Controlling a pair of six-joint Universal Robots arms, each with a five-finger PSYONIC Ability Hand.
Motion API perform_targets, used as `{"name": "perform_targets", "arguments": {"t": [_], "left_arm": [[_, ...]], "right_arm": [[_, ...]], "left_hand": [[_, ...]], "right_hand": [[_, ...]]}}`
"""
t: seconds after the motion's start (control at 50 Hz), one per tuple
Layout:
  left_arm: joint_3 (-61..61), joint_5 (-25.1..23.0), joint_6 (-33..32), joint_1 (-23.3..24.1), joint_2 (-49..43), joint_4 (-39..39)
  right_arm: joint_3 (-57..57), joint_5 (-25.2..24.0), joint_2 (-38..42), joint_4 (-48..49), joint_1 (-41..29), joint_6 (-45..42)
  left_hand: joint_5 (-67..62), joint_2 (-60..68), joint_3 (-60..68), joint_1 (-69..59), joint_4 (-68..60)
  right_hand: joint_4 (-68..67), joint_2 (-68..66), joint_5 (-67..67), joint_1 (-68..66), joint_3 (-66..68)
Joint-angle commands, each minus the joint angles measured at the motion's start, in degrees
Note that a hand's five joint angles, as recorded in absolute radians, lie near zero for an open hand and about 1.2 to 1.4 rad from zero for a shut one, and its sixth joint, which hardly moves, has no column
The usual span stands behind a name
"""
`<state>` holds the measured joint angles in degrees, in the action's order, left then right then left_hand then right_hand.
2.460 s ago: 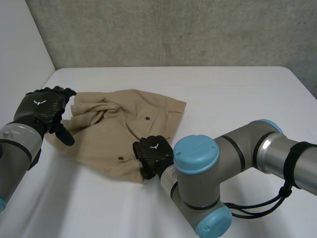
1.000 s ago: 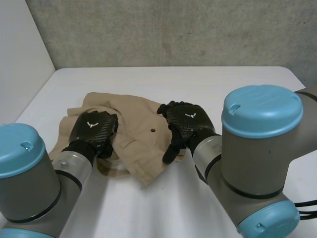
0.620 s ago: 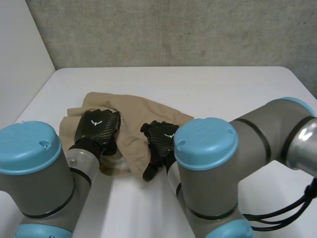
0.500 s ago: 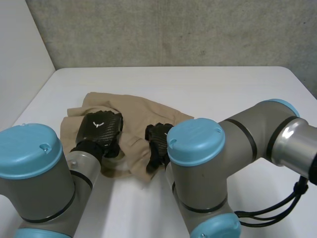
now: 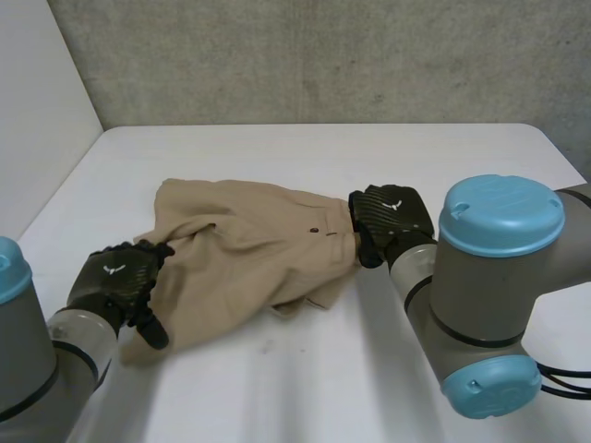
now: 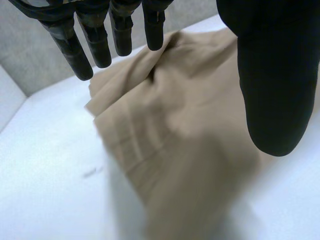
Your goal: Fold the shorts.
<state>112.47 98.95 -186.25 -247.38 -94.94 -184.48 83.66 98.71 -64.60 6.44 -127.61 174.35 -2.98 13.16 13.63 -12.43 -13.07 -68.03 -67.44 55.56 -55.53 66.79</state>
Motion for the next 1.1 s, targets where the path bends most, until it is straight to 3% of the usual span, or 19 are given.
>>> {"name": "perform_targets", "arguments": {"t": [0.02,0.2,0.3,0.56,0.94,1.02,1.06,1.1], "left_arm": [[2.9,-3.9,0.0,-4.3,-1.2,-0.3],[4.5,-3.9,0.1,-3.6,-3.9,-0.1],[6.2,-3.4,-0.1,-0.4,-3.5,-0.4],[5.5,-3.3,-0.4,-0.8,-8.4,-4.8],[4.2,-2.0,-0.4,-1.3,-11.6,-10.3],[4.2,-2.0,-0.4,-1.4,-11.7,-11.0],[4.2,-2.0,-0.5,-1.5,-11.7,-11.3],[4.2,-1.8,-1.2,-2.1,-11.2,-11.4]], "right_arm": [[0.8,-0.9,-0.9,0.2,1.2,0.5],[0.6,-0.9,-0.9,0.2,0.5,0.6],[0.5,-1.0,-0.7,0.2,0.4,2.0],[0.6,-1.1,-0.9,0.2,0.9,2.1],[1.1,-1.7,-1.8,-0.3,1.0,2.1],[1.2,-1.7,-1.8,-0.3,1.0,2.0],[1.2,-1.7,-1.8,-0.3,1.0,2.0],[1.2,-1.7,-1.9,-0.3,1.1,1.9]], "left_hand": [[-2.1,1.9,1.5,-2.7,-2.0],[-9.2,9.0,8.5,-9.7,-9.1],[-12.2,12.0,11.6,-12.8,-12.1],[-12.4,12.2,11.7,-12.9,-12.3],[-30.0,29.9,29.4,-30.6,-29.9],[-37.6,37.4,36.9,-38.1,-37.5],[-47.5,47.3,46.8,-48.0,-47.4],[-66.9,66.8,66.3,-67.5,-66.8]], "right_hand": [[-12.0,-12.6,14.4,-24.5,13.2],[-12.0,-12.6,14.4,-24.5,13.2],[-12.0,-12.6,14.4,-24.5,13.2],[-12.0,-12.6,14.4,-24.5,13.2],[-12.0,-12.6,14.4,-24.5,13.2],[-12.0,-12.6,14.4,-24.5,13.2],[-12.0,-12.6,14.4,-24.5,13.2],[-12.0,-12.6,14.4,-24.5,13.2]]}}
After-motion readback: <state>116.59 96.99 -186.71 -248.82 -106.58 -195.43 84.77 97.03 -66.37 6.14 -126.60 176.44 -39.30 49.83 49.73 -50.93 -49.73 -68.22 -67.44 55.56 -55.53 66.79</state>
